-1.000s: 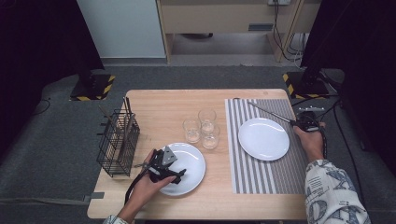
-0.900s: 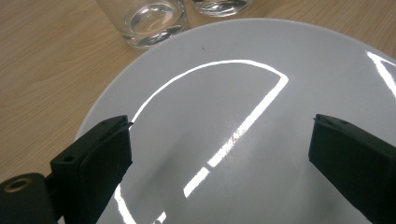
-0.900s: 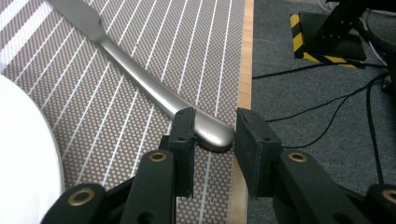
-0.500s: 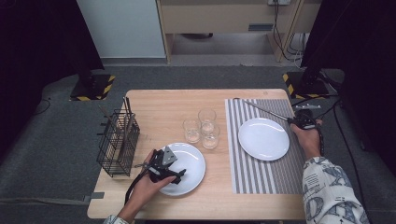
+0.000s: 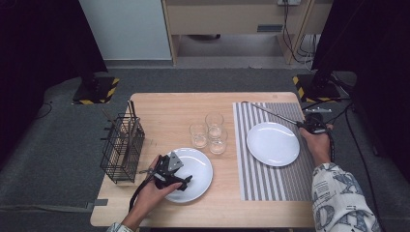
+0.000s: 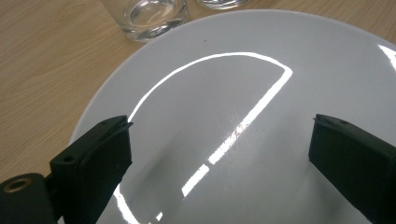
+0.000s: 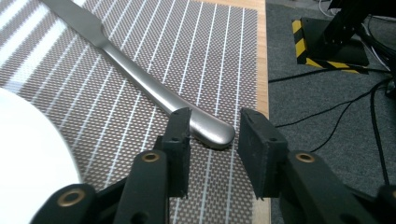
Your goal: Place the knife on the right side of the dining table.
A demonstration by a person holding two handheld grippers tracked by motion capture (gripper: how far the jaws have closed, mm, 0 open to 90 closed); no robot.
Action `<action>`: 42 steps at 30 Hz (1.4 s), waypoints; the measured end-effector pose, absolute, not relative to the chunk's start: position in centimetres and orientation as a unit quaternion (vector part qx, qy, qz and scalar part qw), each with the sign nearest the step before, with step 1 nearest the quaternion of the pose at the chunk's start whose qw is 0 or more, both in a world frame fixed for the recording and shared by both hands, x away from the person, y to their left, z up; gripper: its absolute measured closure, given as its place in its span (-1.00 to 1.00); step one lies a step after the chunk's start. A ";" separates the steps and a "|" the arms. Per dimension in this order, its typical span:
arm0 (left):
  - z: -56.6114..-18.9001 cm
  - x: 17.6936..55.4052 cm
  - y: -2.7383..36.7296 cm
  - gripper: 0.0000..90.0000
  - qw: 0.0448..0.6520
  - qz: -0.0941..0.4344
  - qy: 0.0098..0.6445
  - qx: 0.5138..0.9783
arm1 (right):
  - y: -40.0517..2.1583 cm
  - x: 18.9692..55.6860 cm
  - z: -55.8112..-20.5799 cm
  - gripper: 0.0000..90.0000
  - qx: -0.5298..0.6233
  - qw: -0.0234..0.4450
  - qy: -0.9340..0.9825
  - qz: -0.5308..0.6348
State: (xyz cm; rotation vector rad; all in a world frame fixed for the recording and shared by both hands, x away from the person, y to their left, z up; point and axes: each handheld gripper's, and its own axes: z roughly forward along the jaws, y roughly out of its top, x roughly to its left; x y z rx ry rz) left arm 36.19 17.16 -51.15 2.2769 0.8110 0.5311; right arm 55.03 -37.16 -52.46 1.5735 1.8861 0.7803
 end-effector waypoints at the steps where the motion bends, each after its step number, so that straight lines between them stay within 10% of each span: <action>1: -51.2 36.2 17.2 -0.89 0.327 0.204 0.309 0.870 | -37.1 54.8 -52.3 0.52 0.587 0.277 0.703 0.290; 8: -50.9 36.1 17.2 -0.89 0.326 0.209 0.307 0.869 | -36.4 53.8 -52.3 0.78 0.577 0.263 0.713 0.299; 42: -51.1 36.1 16.7 -0.89 0.328 0.205 0.306 0.870 | -36.2 57.2 -53.0 0.74 0.599 0.272 0.701 0.277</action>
